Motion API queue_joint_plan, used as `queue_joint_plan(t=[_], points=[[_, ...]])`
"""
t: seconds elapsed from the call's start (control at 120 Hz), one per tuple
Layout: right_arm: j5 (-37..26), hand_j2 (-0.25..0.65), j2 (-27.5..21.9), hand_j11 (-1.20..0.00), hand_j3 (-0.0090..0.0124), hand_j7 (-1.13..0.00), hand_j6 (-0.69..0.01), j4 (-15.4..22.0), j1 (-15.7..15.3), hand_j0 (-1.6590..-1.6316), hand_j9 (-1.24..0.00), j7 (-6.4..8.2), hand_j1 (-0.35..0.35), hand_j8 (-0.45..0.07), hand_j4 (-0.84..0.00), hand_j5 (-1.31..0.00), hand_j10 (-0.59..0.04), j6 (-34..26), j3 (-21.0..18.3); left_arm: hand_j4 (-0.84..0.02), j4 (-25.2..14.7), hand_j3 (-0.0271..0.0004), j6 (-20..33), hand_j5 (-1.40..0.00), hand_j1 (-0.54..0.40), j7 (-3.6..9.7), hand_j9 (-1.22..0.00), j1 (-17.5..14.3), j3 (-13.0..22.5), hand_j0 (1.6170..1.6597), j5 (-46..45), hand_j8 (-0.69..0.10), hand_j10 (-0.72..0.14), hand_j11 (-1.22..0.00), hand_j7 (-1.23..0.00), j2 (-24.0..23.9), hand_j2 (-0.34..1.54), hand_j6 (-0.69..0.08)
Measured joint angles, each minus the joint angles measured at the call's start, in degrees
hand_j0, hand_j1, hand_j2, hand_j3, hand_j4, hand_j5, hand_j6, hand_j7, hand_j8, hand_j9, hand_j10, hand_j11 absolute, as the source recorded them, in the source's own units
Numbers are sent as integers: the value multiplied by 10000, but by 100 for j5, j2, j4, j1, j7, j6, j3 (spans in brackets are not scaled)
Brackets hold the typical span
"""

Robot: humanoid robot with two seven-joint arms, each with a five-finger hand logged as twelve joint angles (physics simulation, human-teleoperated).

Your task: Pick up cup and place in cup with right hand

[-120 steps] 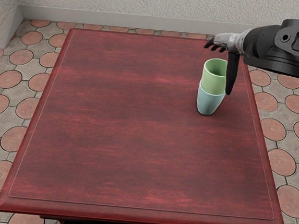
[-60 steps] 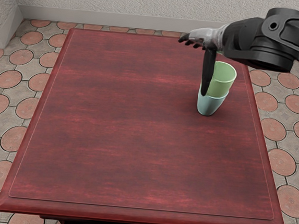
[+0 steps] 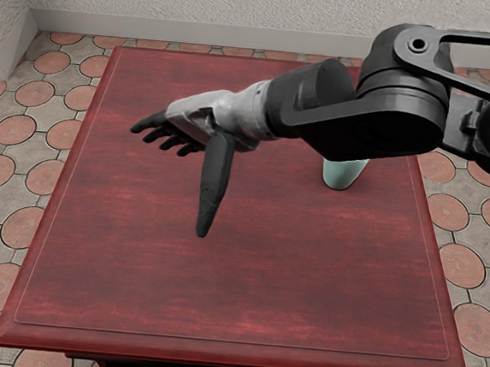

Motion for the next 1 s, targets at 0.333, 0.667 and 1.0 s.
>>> queue_joint_plan(t=[0.333, 0.667, 1.0], points=[[1383, -78, -1172, -511, 0, -510, -400, 659, -1863, -16581, -511, 0, -3021, -397, -397, -511, -395, 2395, 1987, -2, 0, 0, 0, 0, 3491, 0, 0, 0, 0, 16581, 1, -2, -2, 0, 0, 0, 0, -3], [2437, -95, -3389, -639, 0, -639, -488, 664, -2988, -16581, -639, 0, -2904, -489, -490, -639, -490, 2755, 2262, 0, 0, 0, 0, 0, 3490, 0, 0, 0, 0, 16581, 1, 0, 0, 0, 0, 0, 1, -1], [2527, -90, -4355, -594, 0, -596, -444, 538, -3308, -16581, -594, 0, -2944, -449, -448, -594, -452, 2772, 2225, -2, -37, -1, 0, 0, 3490, -1, 0, -35, 7, 16581, 2, -3, -2, 0, 0, 0, 2, -3]])
